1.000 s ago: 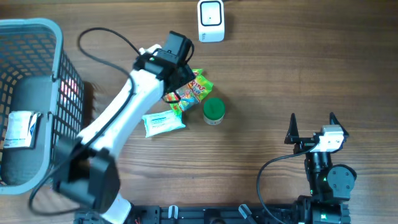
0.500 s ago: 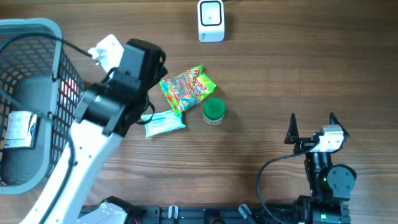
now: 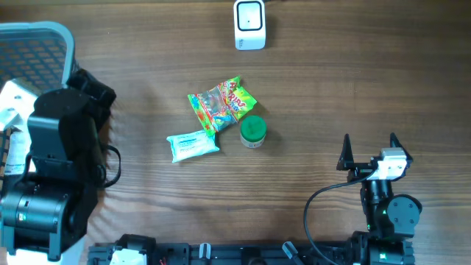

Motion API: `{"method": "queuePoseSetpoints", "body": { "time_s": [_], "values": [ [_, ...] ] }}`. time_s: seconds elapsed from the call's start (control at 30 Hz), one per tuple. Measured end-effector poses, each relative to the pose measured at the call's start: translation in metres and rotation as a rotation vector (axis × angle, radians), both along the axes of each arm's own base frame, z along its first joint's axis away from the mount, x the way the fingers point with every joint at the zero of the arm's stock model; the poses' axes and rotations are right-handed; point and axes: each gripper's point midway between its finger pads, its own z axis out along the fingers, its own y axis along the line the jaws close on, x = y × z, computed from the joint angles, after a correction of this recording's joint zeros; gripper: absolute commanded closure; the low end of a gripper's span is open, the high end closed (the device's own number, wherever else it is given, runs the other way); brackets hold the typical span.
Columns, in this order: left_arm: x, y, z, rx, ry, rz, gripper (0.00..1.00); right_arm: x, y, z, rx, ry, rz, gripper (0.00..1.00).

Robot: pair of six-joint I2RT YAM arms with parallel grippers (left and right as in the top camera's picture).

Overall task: Scan the item barcode
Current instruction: 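Reach the left gripper into the basket and grasp the red snack pack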

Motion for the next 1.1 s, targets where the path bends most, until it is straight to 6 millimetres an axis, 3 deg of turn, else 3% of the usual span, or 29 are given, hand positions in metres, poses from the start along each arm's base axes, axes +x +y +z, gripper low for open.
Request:
{"method": "queuePoseSetpoints", "body": {
  "time_s": [0.43,0.93,1.1],
  "values": [
    [-0.019,0.057,-0.002,-0.014,0.004,0.222,0.0,0.0,0.0,0.0,0.0,0.0,0.0,0.0],
    [-0.027,0.089,0.008,-0.014,-0.052,0.349,0.0,0.0,0.0,0.0,0.0,0.0,0.0,0.01],
    [-0.013,0.096,0.002,-0.019,-0.031,0.335,0.0,0.0,0.0,0.0,0.0,0.0,0.0,0.0]
  ]
}}
